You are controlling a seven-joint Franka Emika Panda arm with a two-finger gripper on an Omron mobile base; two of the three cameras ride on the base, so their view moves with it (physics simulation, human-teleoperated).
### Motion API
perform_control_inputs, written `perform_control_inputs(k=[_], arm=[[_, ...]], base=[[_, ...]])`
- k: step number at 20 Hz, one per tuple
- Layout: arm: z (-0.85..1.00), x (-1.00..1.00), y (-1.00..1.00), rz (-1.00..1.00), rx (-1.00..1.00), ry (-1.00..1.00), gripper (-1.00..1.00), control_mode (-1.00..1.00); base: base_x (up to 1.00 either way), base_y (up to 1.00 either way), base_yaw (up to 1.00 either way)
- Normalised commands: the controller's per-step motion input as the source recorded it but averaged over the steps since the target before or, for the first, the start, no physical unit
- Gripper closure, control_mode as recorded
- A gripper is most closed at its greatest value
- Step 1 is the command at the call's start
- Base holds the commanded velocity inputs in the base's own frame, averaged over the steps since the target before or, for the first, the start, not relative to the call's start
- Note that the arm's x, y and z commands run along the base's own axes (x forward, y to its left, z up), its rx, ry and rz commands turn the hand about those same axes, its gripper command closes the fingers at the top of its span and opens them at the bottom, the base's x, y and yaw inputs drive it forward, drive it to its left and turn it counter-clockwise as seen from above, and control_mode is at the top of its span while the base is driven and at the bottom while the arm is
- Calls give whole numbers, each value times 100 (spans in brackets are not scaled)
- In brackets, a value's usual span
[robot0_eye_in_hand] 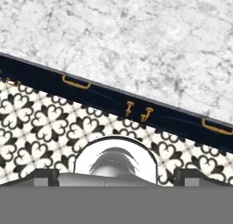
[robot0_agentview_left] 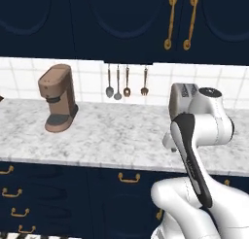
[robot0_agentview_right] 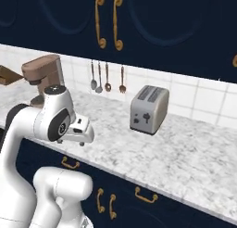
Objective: Take a straw from the drawer in front and place it inside the glass cup on the dining counter.
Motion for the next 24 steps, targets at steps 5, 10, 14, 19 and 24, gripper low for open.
perform_control_inputs(k=[5, 10, 14, 19, 24], arm=[[0, 0, 0, 0, 0, 0, -100, 100], [0, 0, 0, 0, 0, 0, -100, 100], [0, 0, 0, 0, 0, 0, -100, 100], [0, 0, 0, 0, 0, 0, -100, 100], [0, 0, 0, 0, 0, 0, -100, 100]], base=[[-53, -58, 34], [-40, -50, 31], [-10, -15, 38], [0, -4, 41], [-12, -22, 39]])
